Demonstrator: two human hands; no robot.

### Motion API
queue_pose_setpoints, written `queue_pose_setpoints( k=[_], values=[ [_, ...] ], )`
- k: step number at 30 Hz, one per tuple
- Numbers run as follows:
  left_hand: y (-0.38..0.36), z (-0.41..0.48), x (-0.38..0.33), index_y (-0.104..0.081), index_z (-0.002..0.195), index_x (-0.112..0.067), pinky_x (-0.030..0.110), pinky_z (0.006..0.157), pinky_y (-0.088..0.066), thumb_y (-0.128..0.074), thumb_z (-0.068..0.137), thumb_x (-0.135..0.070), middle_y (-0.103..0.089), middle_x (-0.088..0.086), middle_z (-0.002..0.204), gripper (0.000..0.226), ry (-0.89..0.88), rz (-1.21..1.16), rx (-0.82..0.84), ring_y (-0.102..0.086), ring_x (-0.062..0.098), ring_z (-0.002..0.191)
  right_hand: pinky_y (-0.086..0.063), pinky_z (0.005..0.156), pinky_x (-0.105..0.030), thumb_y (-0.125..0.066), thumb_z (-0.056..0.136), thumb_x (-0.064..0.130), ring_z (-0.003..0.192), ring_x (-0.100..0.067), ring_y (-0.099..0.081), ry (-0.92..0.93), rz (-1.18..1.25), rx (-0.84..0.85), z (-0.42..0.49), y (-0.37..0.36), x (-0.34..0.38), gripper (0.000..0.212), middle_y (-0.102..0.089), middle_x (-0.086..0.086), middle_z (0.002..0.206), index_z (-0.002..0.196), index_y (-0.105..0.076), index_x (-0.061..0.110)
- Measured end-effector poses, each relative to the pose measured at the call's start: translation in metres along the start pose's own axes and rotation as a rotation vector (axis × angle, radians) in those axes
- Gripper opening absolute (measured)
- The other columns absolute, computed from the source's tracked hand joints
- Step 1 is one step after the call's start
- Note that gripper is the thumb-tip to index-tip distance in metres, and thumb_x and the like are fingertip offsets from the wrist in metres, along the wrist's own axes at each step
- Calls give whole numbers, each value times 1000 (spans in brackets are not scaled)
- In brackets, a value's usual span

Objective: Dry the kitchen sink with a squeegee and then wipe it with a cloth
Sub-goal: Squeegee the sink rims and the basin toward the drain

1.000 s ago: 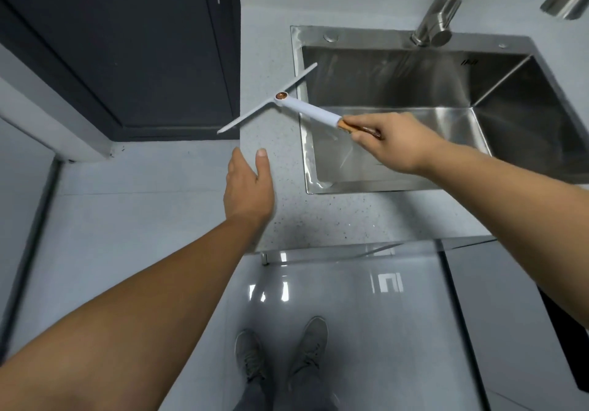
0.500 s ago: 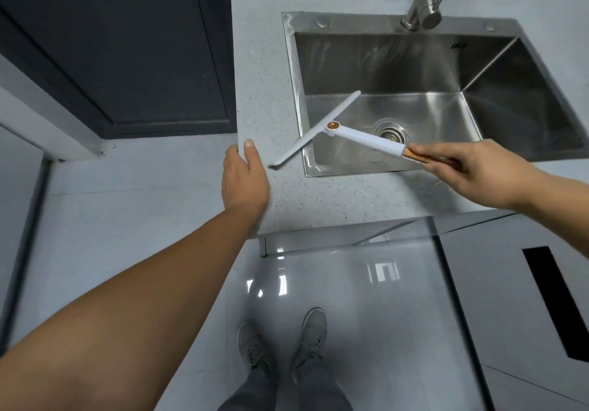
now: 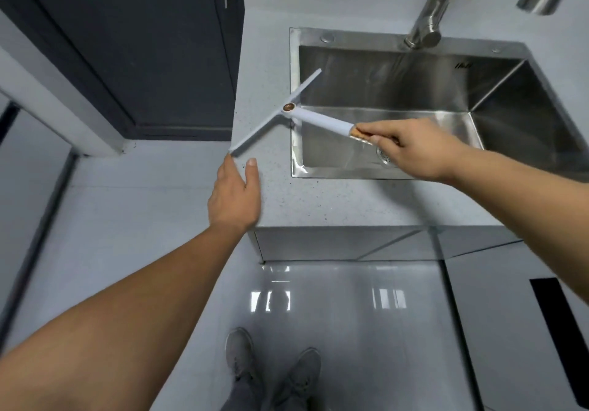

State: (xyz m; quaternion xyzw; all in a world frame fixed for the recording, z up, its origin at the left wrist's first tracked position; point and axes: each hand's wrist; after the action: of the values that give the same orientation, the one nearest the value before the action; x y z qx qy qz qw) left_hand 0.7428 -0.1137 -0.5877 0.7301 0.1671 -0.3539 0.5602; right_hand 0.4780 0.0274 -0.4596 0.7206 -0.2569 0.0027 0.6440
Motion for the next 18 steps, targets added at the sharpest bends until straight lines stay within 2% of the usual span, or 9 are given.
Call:
queue_pose_setpoints(
  k=[3, 7, 9, 11, 13, 14, 15, 16, 18],
  values=[
    [-2, 0, -1, -46, 133, -15, 40, 91, -41, -21, 97, -63, -56, 10, 133, 64, 5, 8, -49, -57, 30, 115, -50, 64, -34, -46, 99, 41, 69, -11, -60, 52, 37, 45, -5, -10, -10, 37, -70, 13, 90, 133, -54, 51],
    [-1, -3, 2, -42, 109, -13, 37, 74, -43, -29, 96, -62, -54, -4, 90, 53, 84, -122, -129, -57, 16, 81, -38, 57, -23, -49, 96, 41, 60, -2, -56, 65, 27, 40, -20, 0, -47, 38, -74, 10, 93, 133, -57, 47],
    [0, -2, 0, -40, 118, -12, 38, 75, -43, -28, 95, -63, -57, -2, 95, 57, 88, -99, -127, -59, 19, 85, -34, 52, -17, -49, 95, 40, 58, 3, -54, 85, 20, 48, -29, 5, -56, 40, -69, 19, 78, 134, -59, 43],
    [-1, -2, -2, -39, 131, -13, 40, 85, -44, -27, 95, -64, -59, 6, 122, 64, 72, -37, -98, -59, 26, 105, -38, 50, -14, -52, 96, 36, 57, 5, -54, 109, 2, 61, -35, 10, -61, 38, -64, 23, 64, 132, -59, 43],
    [-2, -1, -5, -39, 138, -14, 44, 95, -44, -28, 96, -62, -52, 8, 139, 65, 49, 4, -82, -54, 28, 119, -43, 58, -10, -53, 95, 36, 60, 3, -58, 132, -37, 90, -42, 22, -70, 38, -70, 32, 77, 132, -59, 43],
    [-2, -1, -5, -38, 140, -13, 46, 99, -43, -29, 97, -61, -50, 9, 143, 65, 38, 17, -77, -52, 29, 123, -48, 68, -15, -52, 94, 40, 69, 1, -63, 140, -52, 116, -46, 28, -76, 39, -73, 29, 95, 133, -58, 43],
    [-1, -1, -5, -37, 141, -12, 47, 100, -43, -31, 98, -60, -48, 9, 144, 65, 23, 34, -75, -51, 29, 125, -54, 76, -27, -49, 92, 45, 79, -3, -67, 147, -58, 137, -51, 34, -84, 42, -73, 20, 114, 133, -57, 45],
    [-1, -1, -5, -37, 142, -11, 47, 101, -43, -32, 98, -59, -48, 9, 143, 65, 11, 53, -73, -50, 29, 126, -56, 78, -35, -46, 89, 51, 84, -9, -70, 155, -52, 147, -56, 41, -93, 44, -70, 14, 122, 132, -56, 47],
    [-2, 0, -7, -38, 140, -9, 49, 102, -44, -35, 98, -58, -49, 11, 140, 64, 4, 86, -64, -51, 31, 124, -58, 74, -39, -46, 84, 55, 83, -15, -71, 156, -32, 144, -69, 55, -114, 44, -72, 11, 119, 128, -54, 56]
  ],
)
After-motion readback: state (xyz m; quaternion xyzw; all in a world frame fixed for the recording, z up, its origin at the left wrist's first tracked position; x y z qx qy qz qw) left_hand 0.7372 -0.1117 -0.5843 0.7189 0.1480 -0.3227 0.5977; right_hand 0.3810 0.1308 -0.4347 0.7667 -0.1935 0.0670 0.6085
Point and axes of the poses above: each hand's wrist, its own z-axis towards the middle knuckle, its own y-axis out of the back of the hand, x = y × z
